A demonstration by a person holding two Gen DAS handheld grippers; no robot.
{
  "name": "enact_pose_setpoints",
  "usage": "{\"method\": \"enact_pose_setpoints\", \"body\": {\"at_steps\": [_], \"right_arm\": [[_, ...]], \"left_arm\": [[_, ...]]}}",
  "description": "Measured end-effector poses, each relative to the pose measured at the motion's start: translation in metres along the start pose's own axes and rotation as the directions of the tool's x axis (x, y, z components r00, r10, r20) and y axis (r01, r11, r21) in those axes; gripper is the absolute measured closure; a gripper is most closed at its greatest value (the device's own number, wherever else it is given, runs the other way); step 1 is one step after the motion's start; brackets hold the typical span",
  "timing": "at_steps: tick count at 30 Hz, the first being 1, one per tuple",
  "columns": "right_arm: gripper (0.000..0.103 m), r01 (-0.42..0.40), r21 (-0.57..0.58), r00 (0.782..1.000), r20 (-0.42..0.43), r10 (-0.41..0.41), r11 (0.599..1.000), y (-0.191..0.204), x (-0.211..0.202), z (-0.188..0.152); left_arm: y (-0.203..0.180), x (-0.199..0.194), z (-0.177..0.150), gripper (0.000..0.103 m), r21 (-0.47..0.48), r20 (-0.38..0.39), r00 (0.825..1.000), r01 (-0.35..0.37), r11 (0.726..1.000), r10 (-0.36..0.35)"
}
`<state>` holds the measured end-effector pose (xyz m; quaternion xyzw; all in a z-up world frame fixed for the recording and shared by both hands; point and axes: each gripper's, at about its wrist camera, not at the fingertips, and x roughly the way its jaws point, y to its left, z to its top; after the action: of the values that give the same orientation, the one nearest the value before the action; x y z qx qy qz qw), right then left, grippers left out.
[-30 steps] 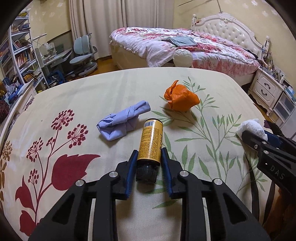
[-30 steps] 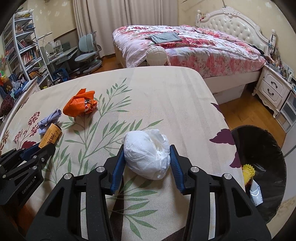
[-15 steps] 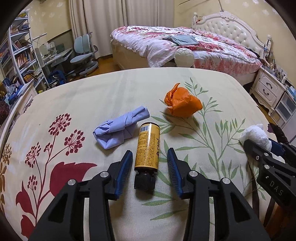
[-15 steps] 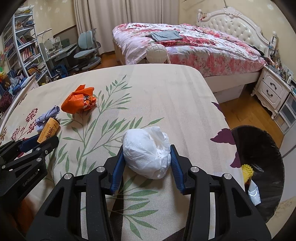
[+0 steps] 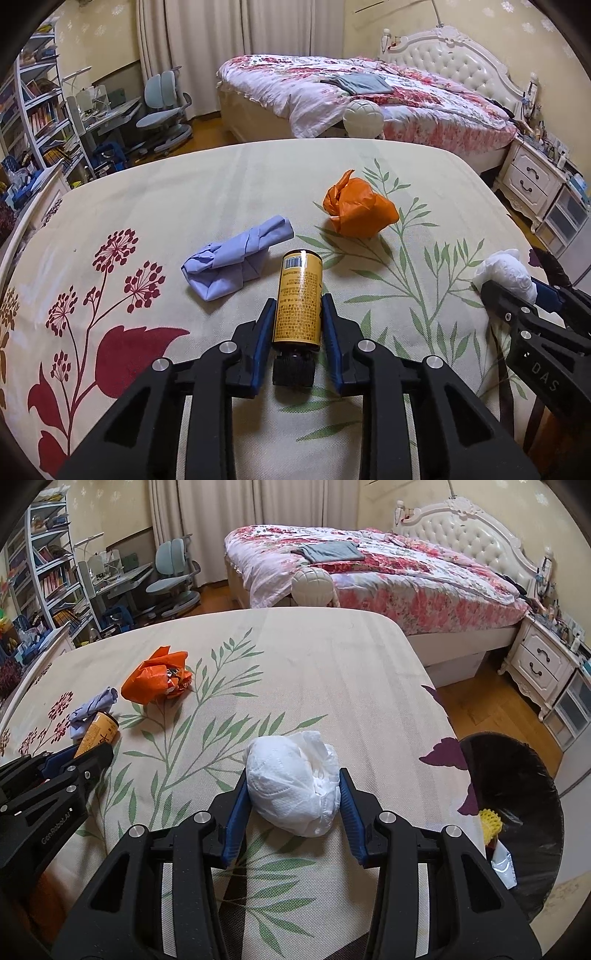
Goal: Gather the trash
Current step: 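Lift the bottle and white bag and carry them toward the black bin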
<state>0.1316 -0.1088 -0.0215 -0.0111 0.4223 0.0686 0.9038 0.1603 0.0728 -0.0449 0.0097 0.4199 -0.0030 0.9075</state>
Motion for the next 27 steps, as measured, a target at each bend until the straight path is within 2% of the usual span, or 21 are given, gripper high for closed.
{"method": "enact_pose_setpoints", "body": {"at_steps": [10,27], "right_arm": [[0.062,-0.004,0.001,1.0,0.019,0.004,1.0,0.0,-0.015,-0.011],[0.062,0.014,0.018,0.996,0.083,-0.016,1.0,-0.021,-0.067,-0.038]], "left_arm": [[-0.004,-0.017,-0.01,0.076,-0.007,0.032,0.999,-0.005,1.0,0.006],[-0.041,-0.061,-0.028,0.076,0.018,0.095,0.994,0.059,0.998,-0.061]]}}
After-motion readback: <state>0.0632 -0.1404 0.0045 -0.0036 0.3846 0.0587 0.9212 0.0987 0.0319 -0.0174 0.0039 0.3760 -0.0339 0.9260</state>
